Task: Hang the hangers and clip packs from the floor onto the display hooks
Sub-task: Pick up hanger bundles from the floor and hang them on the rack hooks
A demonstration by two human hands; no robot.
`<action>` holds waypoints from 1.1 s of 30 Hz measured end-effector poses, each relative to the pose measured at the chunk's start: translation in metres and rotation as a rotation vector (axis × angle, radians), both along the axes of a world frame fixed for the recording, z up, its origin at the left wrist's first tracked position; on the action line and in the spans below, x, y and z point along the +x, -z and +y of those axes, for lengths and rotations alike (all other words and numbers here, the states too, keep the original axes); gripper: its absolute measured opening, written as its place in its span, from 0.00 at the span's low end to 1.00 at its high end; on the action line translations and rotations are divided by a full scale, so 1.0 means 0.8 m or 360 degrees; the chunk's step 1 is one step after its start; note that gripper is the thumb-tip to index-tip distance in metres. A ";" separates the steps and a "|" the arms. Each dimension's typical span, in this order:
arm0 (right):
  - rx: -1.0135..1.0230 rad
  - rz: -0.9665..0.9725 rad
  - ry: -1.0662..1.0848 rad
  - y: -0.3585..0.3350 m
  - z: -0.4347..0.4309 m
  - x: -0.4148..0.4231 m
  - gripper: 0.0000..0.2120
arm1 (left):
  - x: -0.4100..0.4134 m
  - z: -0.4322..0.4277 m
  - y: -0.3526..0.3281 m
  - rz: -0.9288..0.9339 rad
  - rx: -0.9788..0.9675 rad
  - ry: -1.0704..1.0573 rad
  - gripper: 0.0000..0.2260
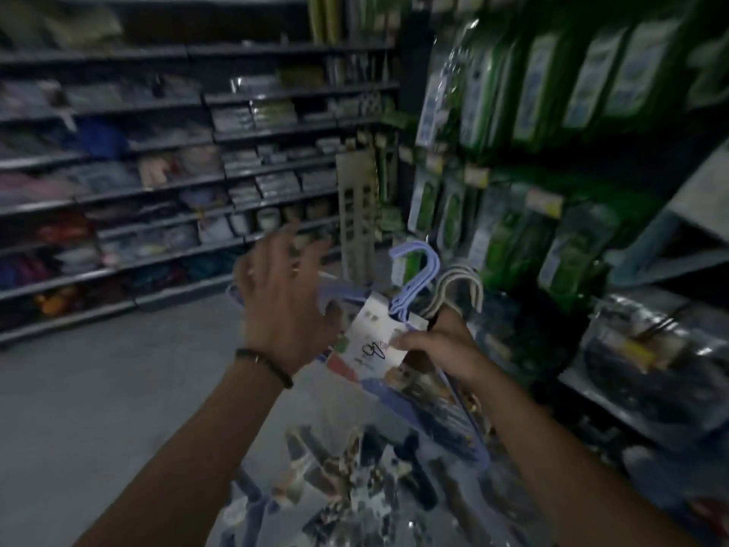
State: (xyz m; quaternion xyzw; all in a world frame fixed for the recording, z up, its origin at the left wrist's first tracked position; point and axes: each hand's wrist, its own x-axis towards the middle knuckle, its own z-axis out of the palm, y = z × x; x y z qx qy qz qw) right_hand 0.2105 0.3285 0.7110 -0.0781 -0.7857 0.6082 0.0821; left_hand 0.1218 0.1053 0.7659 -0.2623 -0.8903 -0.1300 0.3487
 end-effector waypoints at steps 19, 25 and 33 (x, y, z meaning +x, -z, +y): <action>-0.0495 0.0258 0.1161 -0.197 0.073 0.190 0.21 | 0.091 0.269 -0.087 -0.2419 0.1739 0.1913 0.31; 0.1051 -0.0579 0.1764 -0.261 0.051 0.298 0.37 | 0.159 0.341 -0.121 -0.2459 0.1576 0.2124 0.19; 0.1947 -0.0612 0.2451 -0.399 0.059 0.387 0.18 | 0.290 0.393 -0.192 -0.2230 0.0975 0.2862 0.33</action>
